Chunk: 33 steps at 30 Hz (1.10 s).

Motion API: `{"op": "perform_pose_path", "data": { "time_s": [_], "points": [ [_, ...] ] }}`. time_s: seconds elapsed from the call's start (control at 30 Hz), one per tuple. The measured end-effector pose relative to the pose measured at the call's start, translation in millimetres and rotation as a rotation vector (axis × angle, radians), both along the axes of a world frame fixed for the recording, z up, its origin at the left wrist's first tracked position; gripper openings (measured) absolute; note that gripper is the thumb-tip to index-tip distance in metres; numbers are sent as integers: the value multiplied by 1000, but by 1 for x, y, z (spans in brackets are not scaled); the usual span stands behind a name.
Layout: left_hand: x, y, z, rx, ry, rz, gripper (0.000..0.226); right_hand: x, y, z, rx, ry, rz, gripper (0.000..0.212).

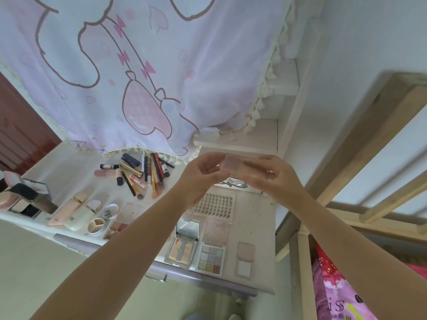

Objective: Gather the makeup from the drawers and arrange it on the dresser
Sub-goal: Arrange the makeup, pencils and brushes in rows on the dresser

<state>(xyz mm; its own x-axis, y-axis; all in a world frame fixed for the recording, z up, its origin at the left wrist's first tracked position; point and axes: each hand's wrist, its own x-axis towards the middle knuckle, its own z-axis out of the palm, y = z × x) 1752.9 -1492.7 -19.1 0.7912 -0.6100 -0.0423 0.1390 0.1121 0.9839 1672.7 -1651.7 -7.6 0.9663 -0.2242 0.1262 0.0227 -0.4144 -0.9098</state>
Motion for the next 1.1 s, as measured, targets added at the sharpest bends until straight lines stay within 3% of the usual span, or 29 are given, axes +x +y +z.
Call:
{"op": "perform_pose_path", "data": {
  "time_s": [0.1, 0.3, 0.4, 0.43, 0.57, 0.77, 0.83, 1.03, 1.1],
  "points": [
    [0, 3, 4, -16, -11, -6, 35, 1, 2, 0, 3, -19, 3, 58],
    [0, 4, -3, -14, 5, -15, 35, 1, 1, -6, -21, 62, 6, 57],
    [-2, 5, -14, 23, 36, -30, 40, 1, -2, -8, 173, 113, 54, 16],
    [-2, 4, -18, 35, 49, -42, 41, 1, -4, -9, 257, 143, 69, 15],
    [-4, 6, -39, 95, 143, -72, 48, 1, -13, -19, 342, 335, 65, 19],
    [-18, 2, -78, 345, 171, -188, 60, -4, -30, -60, 512, 595, -68, 55],
    [-22, -3, -91, 407, 174, -209, 59, -6, -32, -74, 568, 653, -114, 57],
    [-33, -12, -118, 539, 243, -145, 56, -5, -35, -112, 624, 713, -334, 17],
    [-36, -17, -120, 597, 228, -147, 53, -2, -35, -127, 601, 702, -393, 20]
  ]
}}
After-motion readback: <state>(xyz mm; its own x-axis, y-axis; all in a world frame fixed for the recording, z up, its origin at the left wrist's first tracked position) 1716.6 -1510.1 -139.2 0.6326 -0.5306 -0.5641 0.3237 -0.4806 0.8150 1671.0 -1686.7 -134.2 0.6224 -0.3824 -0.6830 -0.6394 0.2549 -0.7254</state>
